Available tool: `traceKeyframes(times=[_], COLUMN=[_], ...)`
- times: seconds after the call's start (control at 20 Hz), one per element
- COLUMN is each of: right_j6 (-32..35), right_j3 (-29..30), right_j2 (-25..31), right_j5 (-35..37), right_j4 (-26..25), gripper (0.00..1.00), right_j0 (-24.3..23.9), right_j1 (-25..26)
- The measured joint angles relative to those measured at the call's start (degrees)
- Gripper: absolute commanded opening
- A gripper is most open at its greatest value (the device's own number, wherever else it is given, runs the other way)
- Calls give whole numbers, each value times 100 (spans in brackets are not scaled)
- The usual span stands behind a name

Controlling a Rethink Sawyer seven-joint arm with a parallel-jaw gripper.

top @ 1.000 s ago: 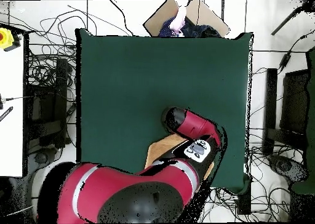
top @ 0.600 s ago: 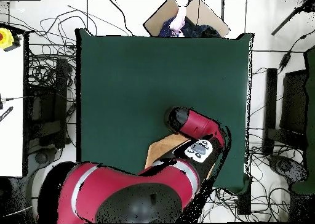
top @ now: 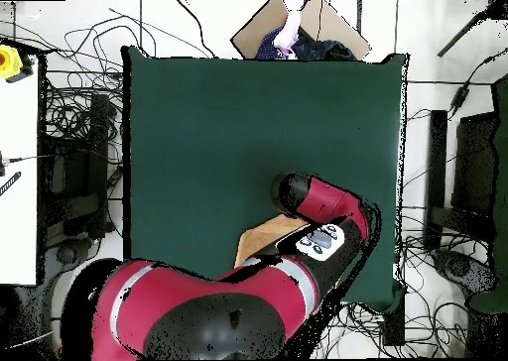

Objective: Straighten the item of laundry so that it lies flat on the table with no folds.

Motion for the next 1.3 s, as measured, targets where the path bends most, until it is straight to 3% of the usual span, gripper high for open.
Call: traceKeyframes(times=[0.4, 0.8, 0.85, 1.3], right_j6=[0, 0, 0, 0], right_j3=[2, 97, 114, 139], right_j2=[-56, 50, 65, 181], right_j5=[-5, -4, -4, -4], right_j4=[0, -2, -3, 7], gripper=[0, 0, 100, 100], right_j0=[0, -96, -129, -207], right_j1=[-5, -400, -564, -906])
